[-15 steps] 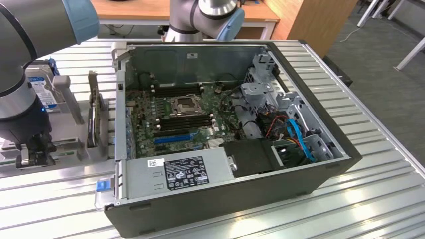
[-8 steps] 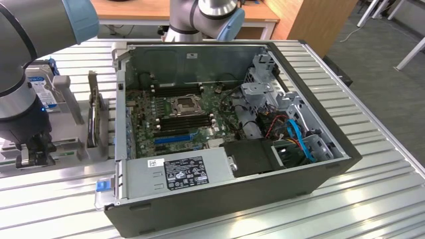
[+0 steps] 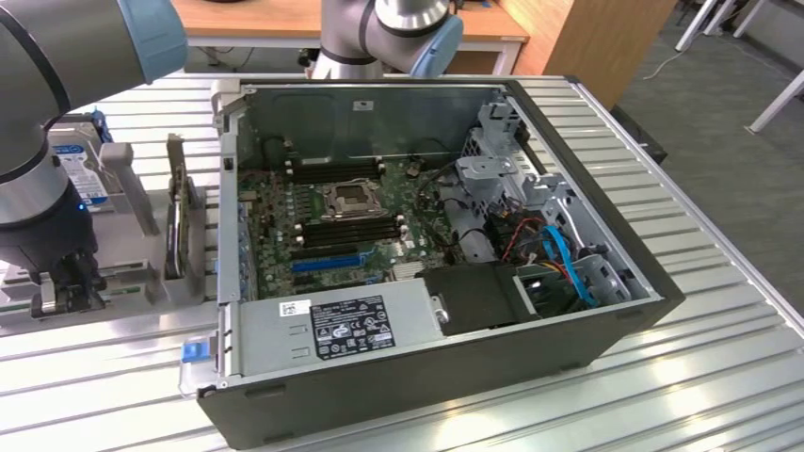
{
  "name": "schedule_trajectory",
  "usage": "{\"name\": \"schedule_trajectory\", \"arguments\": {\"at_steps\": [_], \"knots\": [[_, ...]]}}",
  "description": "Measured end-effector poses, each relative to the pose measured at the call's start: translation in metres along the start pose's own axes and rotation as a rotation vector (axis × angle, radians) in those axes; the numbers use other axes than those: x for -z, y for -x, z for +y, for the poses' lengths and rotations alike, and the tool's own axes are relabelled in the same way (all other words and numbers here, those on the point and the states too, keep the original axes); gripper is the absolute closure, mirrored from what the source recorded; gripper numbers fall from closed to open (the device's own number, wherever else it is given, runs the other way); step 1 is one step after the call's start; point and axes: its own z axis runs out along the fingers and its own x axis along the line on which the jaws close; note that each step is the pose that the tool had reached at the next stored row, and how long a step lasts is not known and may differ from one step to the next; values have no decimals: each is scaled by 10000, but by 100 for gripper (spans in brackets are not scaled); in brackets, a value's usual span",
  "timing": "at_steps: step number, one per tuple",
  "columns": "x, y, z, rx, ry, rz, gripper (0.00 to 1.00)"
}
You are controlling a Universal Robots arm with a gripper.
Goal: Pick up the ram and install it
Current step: 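Pick up the ram and move it above insertion slot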
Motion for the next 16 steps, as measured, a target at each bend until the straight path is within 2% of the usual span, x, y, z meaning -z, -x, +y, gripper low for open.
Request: {"name": "schedule_trajectory", "arguments": {"at_steps": [3, 4, 16], "knots": [[0, 0, 0, 0, 0, 0, 71], [0, 0, 0, 0, 0, 0, 78], [3, 0, 0, 1, -1, -1, 78]]}}
